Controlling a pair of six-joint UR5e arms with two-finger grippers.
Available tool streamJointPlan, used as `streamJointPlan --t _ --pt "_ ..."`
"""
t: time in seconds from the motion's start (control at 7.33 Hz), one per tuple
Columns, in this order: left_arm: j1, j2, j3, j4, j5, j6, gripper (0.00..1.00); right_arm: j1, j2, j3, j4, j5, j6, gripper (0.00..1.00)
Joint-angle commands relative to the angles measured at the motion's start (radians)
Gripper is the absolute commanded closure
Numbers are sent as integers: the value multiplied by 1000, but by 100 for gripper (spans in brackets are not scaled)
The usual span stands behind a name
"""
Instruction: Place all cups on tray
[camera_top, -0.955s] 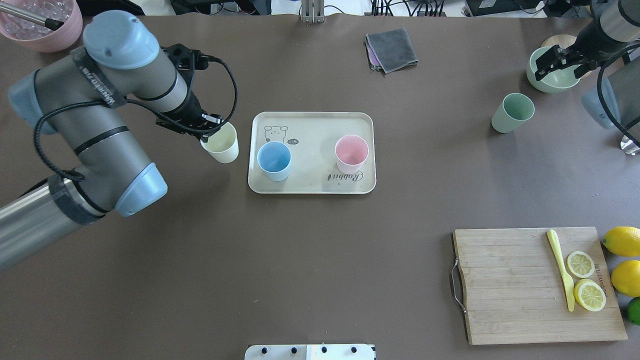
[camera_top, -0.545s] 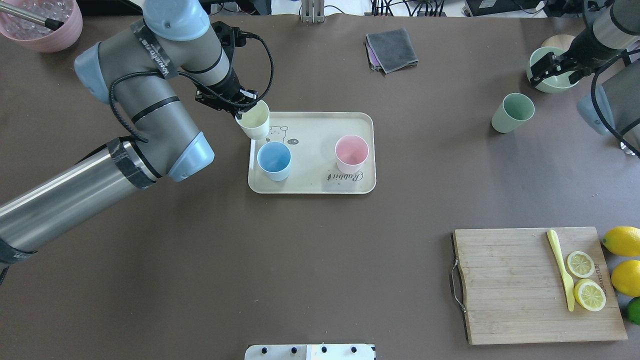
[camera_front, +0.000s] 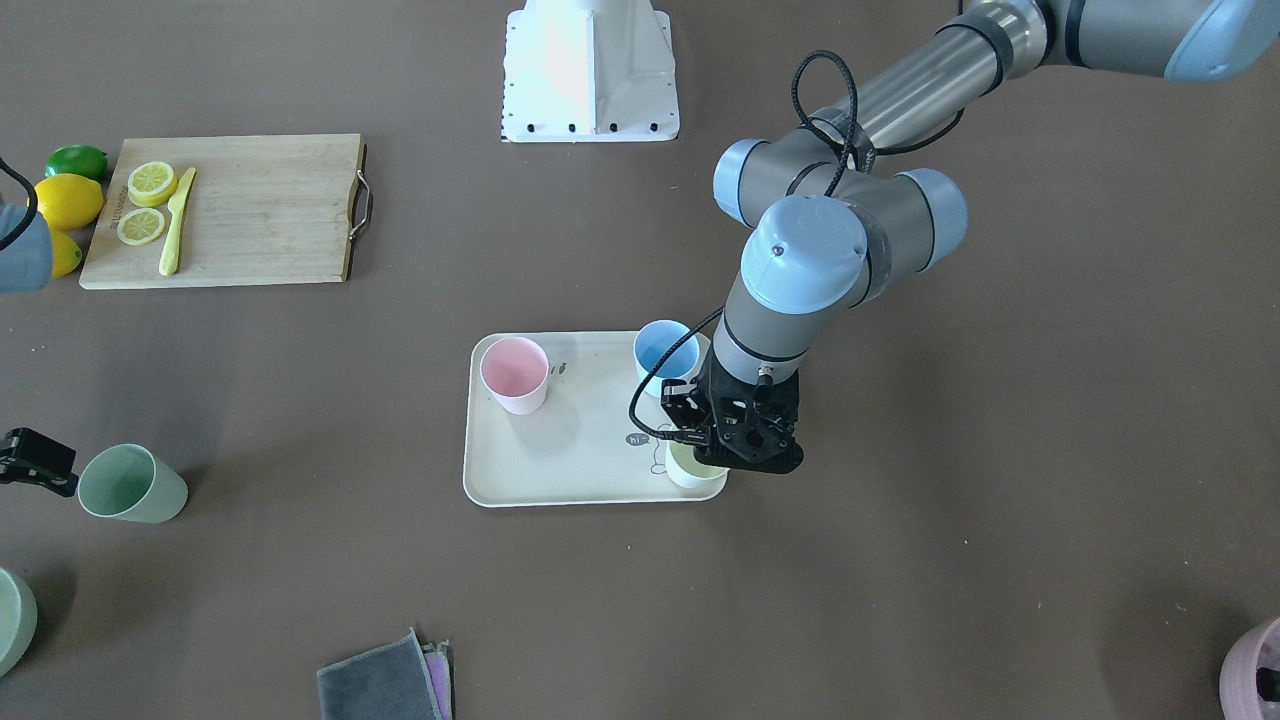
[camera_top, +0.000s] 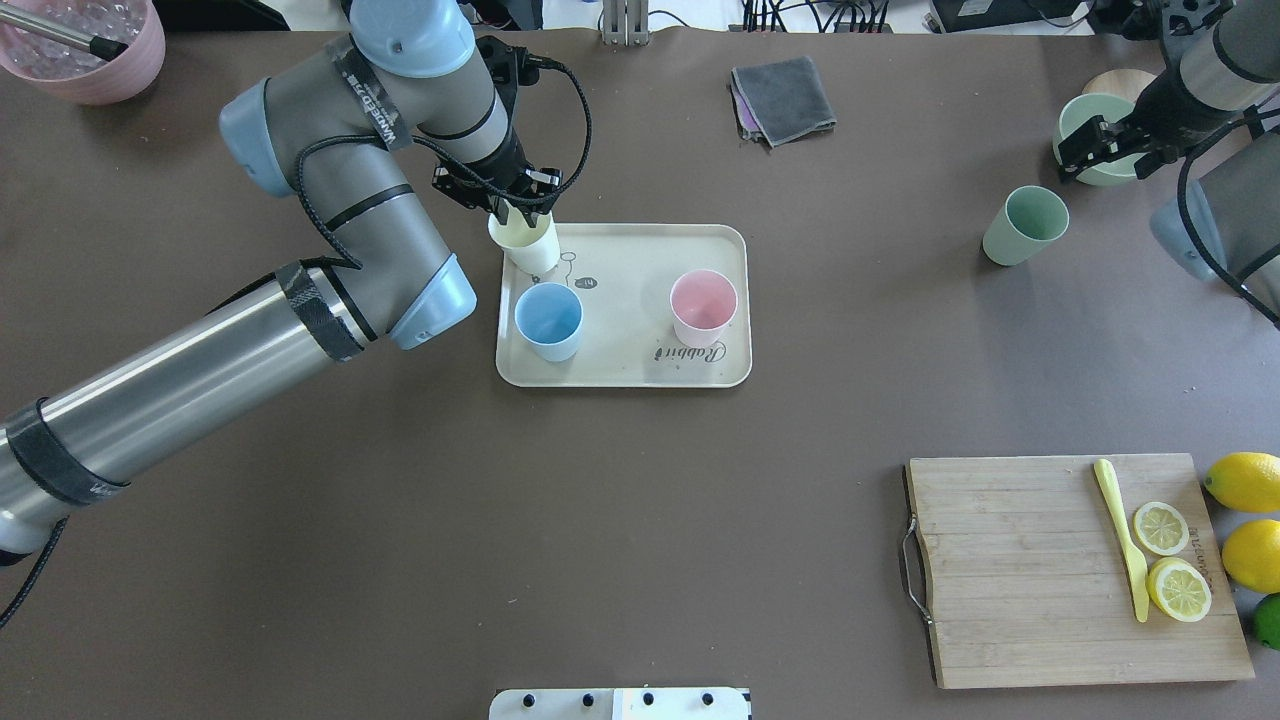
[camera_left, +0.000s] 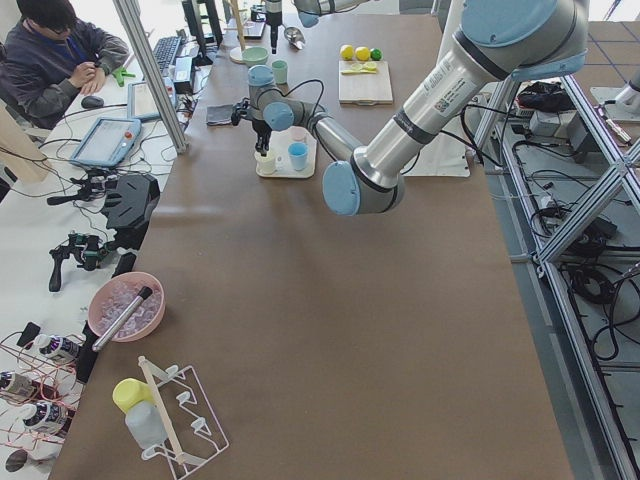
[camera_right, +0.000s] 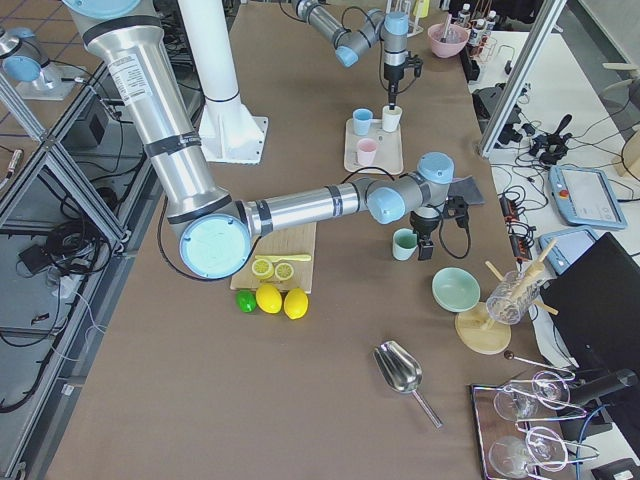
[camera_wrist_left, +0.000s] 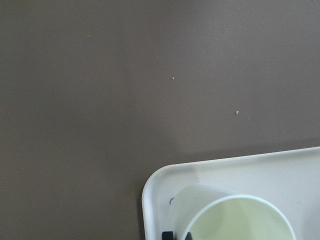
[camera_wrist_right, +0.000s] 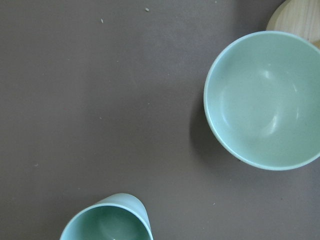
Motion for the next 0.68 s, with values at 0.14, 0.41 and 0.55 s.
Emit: streamJointPlan --t 0.14,0.41,0.55 --pt "-52 11 -91 48 -12 13 2 -17 -24 8 29 -3 36 0" --pt "-168 101 -197 111 -118 149 2 -75 -32 5 108 -41 169 2" --pt "-190 127 -205 111 -119 186 2 -100 -40 -7 127 -72 175 6"
